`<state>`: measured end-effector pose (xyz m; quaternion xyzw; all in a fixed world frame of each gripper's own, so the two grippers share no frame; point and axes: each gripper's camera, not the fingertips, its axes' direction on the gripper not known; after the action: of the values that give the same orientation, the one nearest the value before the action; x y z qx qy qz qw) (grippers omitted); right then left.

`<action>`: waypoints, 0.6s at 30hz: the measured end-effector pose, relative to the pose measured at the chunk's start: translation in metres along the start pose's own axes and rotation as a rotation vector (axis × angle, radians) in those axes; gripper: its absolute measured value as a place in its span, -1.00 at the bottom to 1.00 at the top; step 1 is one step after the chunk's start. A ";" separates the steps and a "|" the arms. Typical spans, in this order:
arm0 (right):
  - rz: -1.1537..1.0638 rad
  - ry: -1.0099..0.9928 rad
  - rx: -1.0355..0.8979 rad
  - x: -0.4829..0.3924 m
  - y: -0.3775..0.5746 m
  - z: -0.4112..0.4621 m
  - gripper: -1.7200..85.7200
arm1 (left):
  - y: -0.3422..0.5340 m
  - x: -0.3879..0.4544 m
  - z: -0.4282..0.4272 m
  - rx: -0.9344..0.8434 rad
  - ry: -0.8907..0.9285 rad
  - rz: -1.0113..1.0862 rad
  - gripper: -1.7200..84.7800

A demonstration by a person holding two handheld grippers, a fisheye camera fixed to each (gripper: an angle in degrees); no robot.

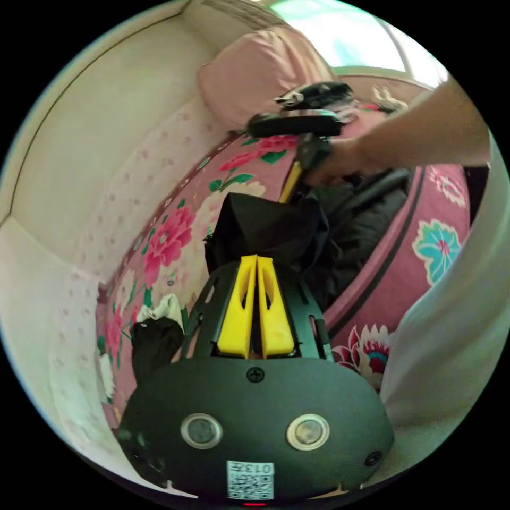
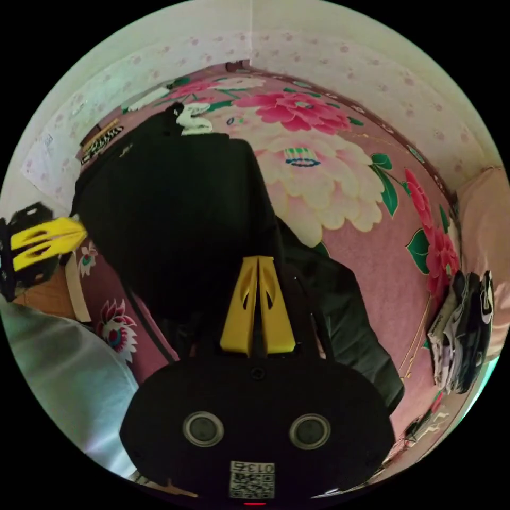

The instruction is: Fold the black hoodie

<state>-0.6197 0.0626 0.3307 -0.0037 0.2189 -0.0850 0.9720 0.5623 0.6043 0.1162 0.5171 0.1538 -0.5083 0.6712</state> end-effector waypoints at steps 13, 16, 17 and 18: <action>-0.286 0.002 0.098 -0.103 -0.052 -0.034 -0.96 | 0.016 -0.051 0.085 -0.289 0.377 -0.084 -0.97; -0.383 0.103 -0.062 -0.127 -0.044 0.018 -0.96 | 0.007 -0.083 0.047 -0.092 0.424 -0.202 -0.97; -0.401 0.121 -0.044 -0.131 -0.042 0.012 -0.96 | 0.002 -0.096 0.034 -0.010 0.347 -0.227 -0.97; -0.403 0.128 -0.050 -0.133 -0.043 0.008 -0.96 | -0.001 -0.101 0.032 0.014 0.291 -0.245 -0.97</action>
<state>-0.7413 0.0416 0.3964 -0.0662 0.2769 -0.2725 0.9191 0.5074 0.6301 0.2032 0.5673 0.3076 -0.5072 0.5712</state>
